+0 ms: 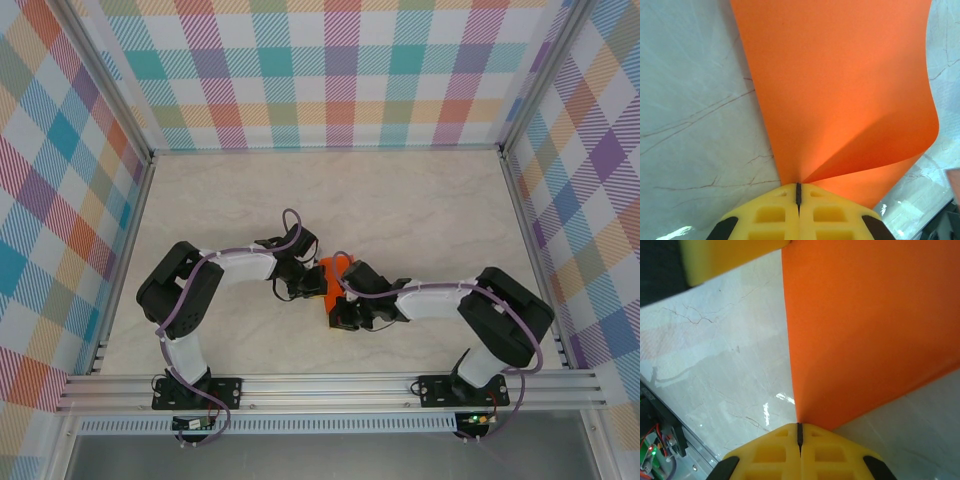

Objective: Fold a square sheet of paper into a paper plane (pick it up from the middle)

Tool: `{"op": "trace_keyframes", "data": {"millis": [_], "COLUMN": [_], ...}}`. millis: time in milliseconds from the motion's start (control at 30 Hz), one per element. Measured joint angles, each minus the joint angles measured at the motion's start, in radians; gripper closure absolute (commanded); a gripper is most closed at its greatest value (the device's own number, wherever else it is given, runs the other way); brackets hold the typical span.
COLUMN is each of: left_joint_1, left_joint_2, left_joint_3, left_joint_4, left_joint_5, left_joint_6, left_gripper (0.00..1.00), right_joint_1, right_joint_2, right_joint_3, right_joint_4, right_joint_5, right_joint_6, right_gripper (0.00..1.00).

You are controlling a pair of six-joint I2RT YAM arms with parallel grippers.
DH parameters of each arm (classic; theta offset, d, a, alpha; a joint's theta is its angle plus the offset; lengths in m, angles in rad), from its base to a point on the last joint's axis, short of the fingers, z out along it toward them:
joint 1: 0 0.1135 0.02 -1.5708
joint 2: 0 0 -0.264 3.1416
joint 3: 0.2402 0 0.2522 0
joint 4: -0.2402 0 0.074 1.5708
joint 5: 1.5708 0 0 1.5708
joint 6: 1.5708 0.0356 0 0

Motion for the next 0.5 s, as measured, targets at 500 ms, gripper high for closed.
{"op": "trace_keyframes", "data": {"millis": [500], "left_joint_1": [-0.002], "left_joint_2": [0.0], "left_joint_3": [0.005], "left_joint_4": [-0.01], "left_joint_5": [-0.005], "left_joint_6": [0.001], "left_gripper": [1.0], "right_joint_1": [-0.048], "right_joint_2": [0.042], "right_joint_3": [0.067], "right_joint_4": [-0.003], "right_joint_5": [0.063], "right_joint_6": [-0.01], "right_gripper": [1.0]}}
